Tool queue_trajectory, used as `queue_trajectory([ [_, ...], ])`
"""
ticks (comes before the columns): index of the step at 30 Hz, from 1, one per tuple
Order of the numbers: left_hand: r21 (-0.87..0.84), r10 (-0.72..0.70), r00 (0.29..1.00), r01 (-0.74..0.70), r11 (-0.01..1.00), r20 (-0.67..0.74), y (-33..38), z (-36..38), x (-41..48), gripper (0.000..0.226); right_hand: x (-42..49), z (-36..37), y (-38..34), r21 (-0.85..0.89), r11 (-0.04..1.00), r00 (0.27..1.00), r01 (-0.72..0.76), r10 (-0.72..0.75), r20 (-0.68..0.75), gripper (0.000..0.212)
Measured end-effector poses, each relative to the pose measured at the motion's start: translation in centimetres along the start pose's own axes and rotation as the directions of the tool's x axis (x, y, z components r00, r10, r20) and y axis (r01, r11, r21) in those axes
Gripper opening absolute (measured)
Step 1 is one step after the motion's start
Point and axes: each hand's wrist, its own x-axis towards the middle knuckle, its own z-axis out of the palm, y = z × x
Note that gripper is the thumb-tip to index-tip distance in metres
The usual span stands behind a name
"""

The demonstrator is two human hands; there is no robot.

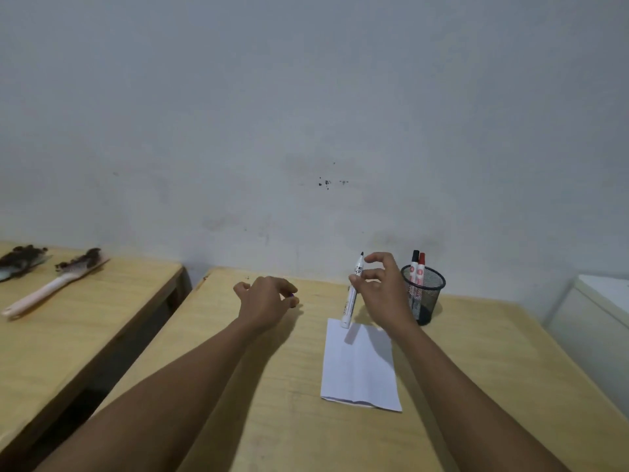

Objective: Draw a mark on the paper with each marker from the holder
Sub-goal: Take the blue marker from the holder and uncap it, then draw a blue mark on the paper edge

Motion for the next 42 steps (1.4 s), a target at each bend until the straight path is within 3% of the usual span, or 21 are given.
queue_trajectory([
  [3, 0.031, 0.008, 1.0, -0.009, 0.999, 0.014, -0.3, 1.1, -0.5, 0.021, 0.1, 0.0, 0.5, -0.016, 1.0, 1.0, 0.008, -0.007, 0.019, 0.013],
  [7, 0.056, -0.022, 0.999, 0.02, 0.998, 0.032, -0.2, 1.5, -1.1, 0.031, 0.1, 0.3, 1.0, 0.034, 0.999, 0.999, -0.01, 0.009, 0.04, 0.013],
  [10, 0.107, -0.029, 0.998, 0.023, 0.994, 0.054, -0.2, 1.5, -1.6, 0.044, 0.2, 0.3, 0.8, 0.251, 0.955, 0.986, -0.154, 0.134, 0.096, 0.026],
  [12, 0.152, 0.044, 0.998, -0.036, 0.988, -0.05, 0.0, 1.8, -2.6, 0.052, 0.4, 0.1, 0.9, 0.417, 0.866, 0.959, -0.274, 0.214, 0.186, 0.035],
  [15, 0.182, 0.279, 0.949, -0.252, 0.951, -0.147, 1.2, 2.2, -5.0, 0.043, 0.4, 0.0, 1.7, 0.471, 0.826, 0.947, -0.309, 0.22, 0.235, 0.027],
  [17, 0.156, 0.406, 0.913, -0.397, 0.905, -0.03, 1.9, 2.4, -6.4, 0.039, 0.1, 0.3, 2.5, 0.397, 0.881, 0.959, -0.259, 0.184, 0.218, 0.01],
  [22, 0.21, 0.491, 0.831, -0.546, 0.811, 0.262, 2.3, 2.8, -7.1, 0.058, -0.3, 1.9, 4.6, 0.18, 0.966, 0.964, -0.185, 0.143, 0.224, 0.026],
  [26, 0.249, 0.469, 0.816, -0.558, 0.792, 0.336, 2.2, 2.7, -6.8, 0.062, 0.6, 2.5, 6.1, 0.059, 0.99, 0.962, -0.126, 0.108, 0.249, 0.02],
  [32, 0.221, 0.406, 0.806, -0.531, 0.818, 0.43, 1.7, 2.5, -6.6, 0.075, 1.1, 2.9, 8.1, 0.119, 0.983, 0.969, -0.142, 0.113, 0.221, 0.01],
  [37, 0.199, 0.288, 0.728, -0.503, 0.841, 0.622, 0.9, 2.0, -6.2, 0.098, 0.7, 2.9, 8.6, 0.017, 0.999, 0.971, -0.051, 0.046, 0.236, 0.012],
  [42, 0.181, 0.258, 0.689, -0.496, 0.849, 0.677, 0.4, 2.1, -6.4, 0.099, 0.4, 3.3, 8.8, 0.005, 1.0, 0.963, 0.014, -0.015, 0.27, 0.011],
])
